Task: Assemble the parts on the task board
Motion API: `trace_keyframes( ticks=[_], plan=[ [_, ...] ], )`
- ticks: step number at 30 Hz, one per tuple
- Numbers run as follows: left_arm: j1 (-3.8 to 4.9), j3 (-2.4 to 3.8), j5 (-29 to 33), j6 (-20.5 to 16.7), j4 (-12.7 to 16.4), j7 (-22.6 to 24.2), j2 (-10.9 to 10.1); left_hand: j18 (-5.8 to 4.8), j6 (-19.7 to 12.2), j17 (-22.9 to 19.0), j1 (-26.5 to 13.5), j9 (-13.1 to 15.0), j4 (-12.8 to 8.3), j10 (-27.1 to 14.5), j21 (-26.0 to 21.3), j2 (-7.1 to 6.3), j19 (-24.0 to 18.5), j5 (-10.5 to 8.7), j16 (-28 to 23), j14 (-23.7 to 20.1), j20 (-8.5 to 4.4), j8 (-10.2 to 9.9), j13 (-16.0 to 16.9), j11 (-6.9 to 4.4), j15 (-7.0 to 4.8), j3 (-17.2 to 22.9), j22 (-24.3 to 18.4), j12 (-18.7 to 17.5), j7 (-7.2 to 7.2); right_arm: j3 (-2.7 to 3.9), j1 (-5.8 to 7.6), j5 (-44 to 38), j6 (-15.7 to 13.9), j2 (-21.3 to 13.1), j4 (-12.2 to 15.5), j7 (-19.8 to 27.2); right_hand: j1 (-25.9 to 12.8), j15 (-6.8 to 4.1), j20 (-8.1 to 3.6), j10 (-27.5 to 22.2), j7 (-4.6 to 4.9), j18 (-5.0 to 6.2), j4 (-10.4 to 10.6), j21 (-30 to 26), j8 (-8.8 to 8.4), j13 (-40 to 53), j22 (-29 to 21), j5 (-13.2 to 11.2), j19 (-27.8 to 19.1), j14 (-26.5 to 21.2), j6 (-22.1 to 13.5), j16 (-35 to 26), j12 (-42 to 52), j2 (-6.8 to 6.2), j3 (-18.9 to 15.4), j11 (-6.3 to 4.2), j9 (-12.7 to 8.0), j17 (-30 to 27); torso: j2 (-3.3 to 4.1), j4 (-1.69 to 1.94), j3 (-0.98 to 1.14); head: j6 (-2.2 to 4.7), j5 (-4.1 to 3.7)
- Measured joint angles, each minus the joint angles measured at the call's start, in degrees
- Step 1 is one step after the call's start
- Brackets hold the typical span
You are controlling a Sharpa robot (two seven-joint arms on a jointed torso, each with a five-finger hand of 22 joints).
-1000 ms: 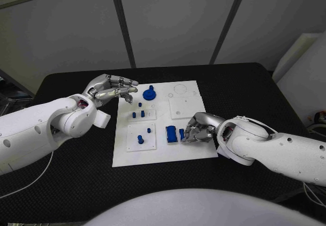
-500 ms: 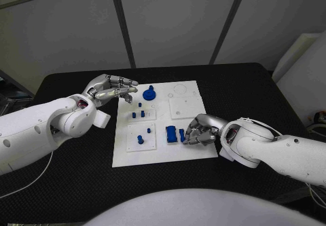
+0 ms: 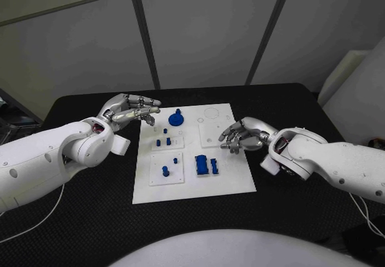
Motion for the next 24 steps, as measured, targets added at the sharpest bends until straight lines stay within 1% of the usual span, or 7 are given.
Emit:
trace_keyframes(
  ticks=[8, 14, 17, 21, 22, 23, 24],
  plan=[
    [-0.07, 0.06, 4.67, -2.67, -6.28, 2.98, 3.49, -0.02, -0.62, -6.42, -1.7, -0.06, 2.24, 0.12, -9.49, 0.06, -9.73, 0.0, -12.62, -8.4, 1.9, 1.05, -0.85, -0.14, 1.67, 0.17, -7.21, 0.8, -0.61, 0.08, 2.3, 17.43, -0.48, 9.32, -16.59, 9.74, 1.83, 3.34, 4.83, 6.15, 1.03, 0.0, 3.55, -12.6, -6.23, -25.14, -8.26, -2.32, -4.25, -2.69, 4.12, -20.81, -15.52, -1.79, 5.12, 2.11, -7.95, -13.91, -2.53, -0.25, -0.66, 1.49, -0.52],
    [-0.04, 0.15, 8.86, -4.83, -11.88, 5.09, 7.02, -0.03, -1.76, -14.92, -2.65, -0.66, 5.5, 1.83, -15.42, -0.79, -19.43, 0.0, -31.46, -7.37, 6.22, 0.61, -4.72, 0.99, 4.35, -1.73, -24.65, -5.28, -2.0, 0.29, 2.8, 25.61, -0.57, 15.58, -26.7, 14.87, -0.29, 4.81, 6.22, 5.97, 1.18, -0.01, 2.79, -16.94, -8.37, -31.67, -11.33, -5.58, -4.51, -3.33, 4.37, -26.9, -18.88, -1.95, 5.05, 2.92, -11.06, -18.13, -4.17, -0.37, -0.85, 2.65, -0.39],
    [-0.04, 0.2, 10.74, -5.85, -14.47, 5.99, 8.79, -0.01, -2.77, -18.0, -2.65, -0.99, 6.5, 0.7, -15.42, -0.79, -23.59, 0.0, -38.86, -9.19, 7.62, -1.29, -5.11, 2.4, 6.18, -5.02, -32.5, -9.37, -3.4, 0.32, 2.86, 28.23, -0.44, 18.1, -30.0, 16.68, -1.04, 6.08, 7.14, 4.28, 2.09, -0.01, 1.51, -18.94, -8.43, -34.11, -12.71, -5.58, -5.19, -5.92, 3.46, -30.29, -21.44, -1.3, 4.7, 3.99, -12.78, -20.88, -4.95, -0.38, -0.8, 3.58, -0.01],
    [-0.02, 0.23, 12.95, -7.62, -17.21, 7.06, 11.41, -0.06, -3.59, -21.06, -2.23, -1.01, 7.16, -2.99, -15.45, 0.23, -33.12, 0.0, -44.27, -11.65, 8.14, -3.54, -5.23, 2.62, 6.7, -9.02, -43.39, -13.51, -4.22, 0.36, 2.91, 30.68, -0.14, 21.15, -33.81, 18.56, -2.56, 6.62, 7.75, 4.07, 1.91, -0.02, -0.47, -20.89, -8.46, -35.77, -14.32, -5.58, -4.57, -7.84, 3.13, -31.53, -23.74, -0.4, 3.96, 4.16, -14.88, -24.72, -5.7, -0.26, -0.66, 4.99, 0.2],
    [-0.01, 0.24, 13.44, -8.23, -17.74, 7.32, 12.18, -1.14, -3.78, -21.6, -2.04, -1.01, 7.21, -3.61, -15.72, 0.48, -35.22, 0.0, -45.01, -12.1, 8.17, -3.98, -5.23, 2.6, 6.75, -9.68, -45.53, -14.14, -4.4, 0.37, 2.91, 31.2, -0.06, 21.79, -34.58, 18.98, -2.85, 6.81, 7.81, 4.07, 1.91, -0.02, -0.89, -21.31, -8.46, -35.85, -14.65, -5.58, -4.51, -8.03, 3.13, -31.53, -24.16, -0.1, 3.84, 4.17, -15.3, -25.46, -5.82, -0.18, -0.63, 5.25, 0.21],
    [-0.01, 0.24, 13.52, -8.38, -17.71, 7.33, 12.38, -3.56, -4.63, -22.27, -2.75, -1.18, 7.07, -4.83, -16.09, 1.33, -37.49, -0.1, -45.92, -13.1, 8.0, -4.67, -5.38, 2.43, 6.66, -10.51, -47.89, -15.04, -4.57, 0.37, 2.91, 31.27, -0.06, 21.95, -34.59, 19.03, -3.96, 6.83, 7.86, 3.5, 1.77, -0.02, -1.23, -21.63, -8.5, -36.05, -14.92, -5.58, -4.64, -8.83, 2.5, -31.65, -24.54, -0.03, 3.62, 4.28, -15.65, -26.04, -5.87, -0.14, -0.6, 5.36, 0.23],
    [-0.02, 0.23, 13.52, -8.38, -17.59, 7.32, 12.36, -3.56, -6.22, -22.62, -5.08, -1.56, 6.62, -6.53, -16.36, 1.88, -38.59, -0.47, -46.57, -14.66, 7.47, -5.27, -5.76, 2.13, 6.38, -11.07, -49.06, -15.71, -4.73, 0.36, 2.91, 31.27, -0.05, 21.97, -34.48, 19.03, -6.65, 6.57, 7.48, 1.79, 1.43, -0.01, -1.54, -21.95, -8.86, -36.42, -15.17, -5.71, -6.09, -10.55, 0.9, -32.08, -25.02, -0.13, 3.31, 4.07, -15.96, -26.4, -5.88, -0.14, -0.59, 5.36, 0.24]
  ],
)
